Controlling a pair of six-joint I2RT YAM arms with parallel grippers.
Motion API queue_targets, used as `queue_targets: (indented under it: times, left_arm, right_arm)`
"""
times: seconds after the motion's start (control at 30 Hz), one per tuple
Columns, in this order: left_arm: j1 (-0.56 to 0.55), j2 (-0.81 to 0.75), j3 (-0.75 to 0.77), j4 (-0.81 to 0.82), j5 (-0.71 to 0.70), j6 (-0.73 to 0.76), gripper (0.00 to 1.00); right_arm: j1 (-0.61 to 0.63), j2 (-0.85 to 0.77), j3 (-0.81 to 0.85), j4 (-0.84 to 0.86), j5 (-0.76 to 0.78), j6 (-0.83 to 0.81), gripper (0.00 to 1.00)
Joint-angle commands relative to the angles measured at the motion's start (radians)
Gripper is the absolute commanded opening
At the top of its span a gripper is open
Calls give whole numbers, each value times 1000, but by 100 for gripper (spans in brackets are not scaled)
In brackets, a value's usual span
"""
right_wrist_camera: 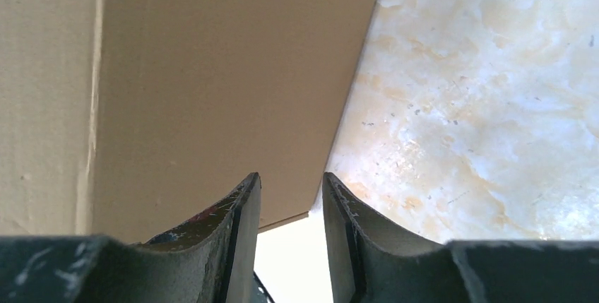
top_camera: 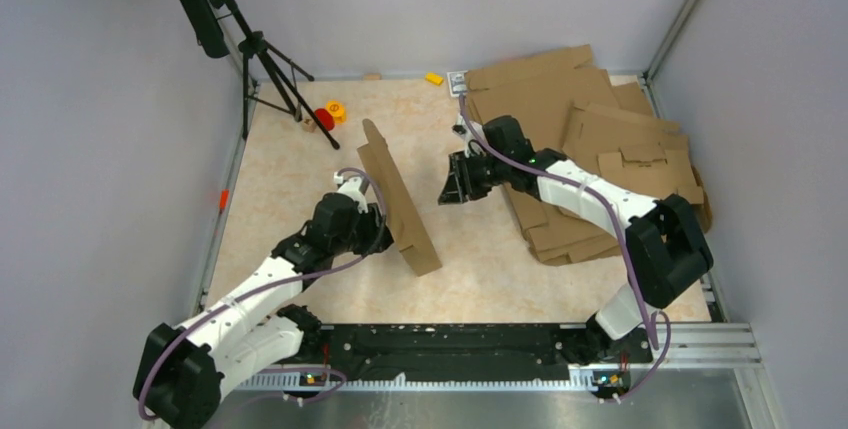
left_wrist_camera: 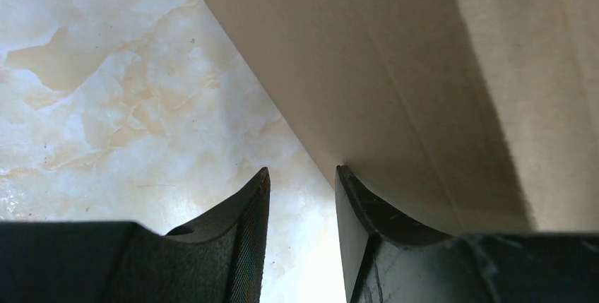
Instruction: Fold the paper box
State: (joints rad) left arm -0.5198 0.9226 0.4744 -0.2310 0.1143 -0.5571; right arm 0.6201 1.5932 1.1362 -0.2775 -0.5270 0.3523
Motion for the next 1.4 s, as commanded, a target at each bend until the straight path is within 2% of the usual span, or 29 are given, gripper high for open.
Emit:
queue_targets:
  times: [0.0, 0.33, 0.6, 0.73, 0.83, 0.87, 0.97, 1.07, 1.13, 1.17, 1.2, 1.3, 1.37]
  left_arm:
    - [0, -30, 20, 14, 20, 8, 41]
    - [0, -65, 16, 6, 27, 14, 41]
    - [8, -78, 47, -74, -54, 26, 39]
    - [48, -121, 64, -105, -63, 30, 39]
    - [108, -159, 77, -113, -34, 46, 39]
    - [132, -164, 86, -115, -17, 51, 40]
    - [201, -163, 106, -93, 53, 42, 48]
    - [255, -159, 103, -10, 115, 3, 53]
    - [283, -159, 97, 45, 136, -30, 57]
    - [299, -156, 94, 69, 144, -47, 60]
    - [313, -154, 96, 84, 143, -62, 64]
    - [344, -155, 102, 139, 135, -95, 82]
    - [348, -158, 108, 169, 123, -106, 89]
  right_arm:
    - [11, -23, 65, -34, 47, -32, 38]
    - [10, -69, 99, -86, 59, -51, 44]
    - [9, -138, 142, -117, 95, -31, 52]
    - [9, -198, 146, -99, 92, -22, 67]
    - [9, -253, 122, -77, 67, -26, 90]
    - [9, -275, 109, -61, 69, -16, 92]
    - [9, -353, 56, 24, 59, 33, 94]
    - [3, -433, -38, 213, -4, 151, 94]
    - [-2, -467, -77, 298, 15, 220, 94]
    - [-2, -461, -56, 269, 50, 242, 94]
    - [0, -438, -8, 163, 77, 236, 95]
    - [50, -318, 199, -128, 170, 136, 95]
    - [107, -263, 281, -231, 256, 89, 95]
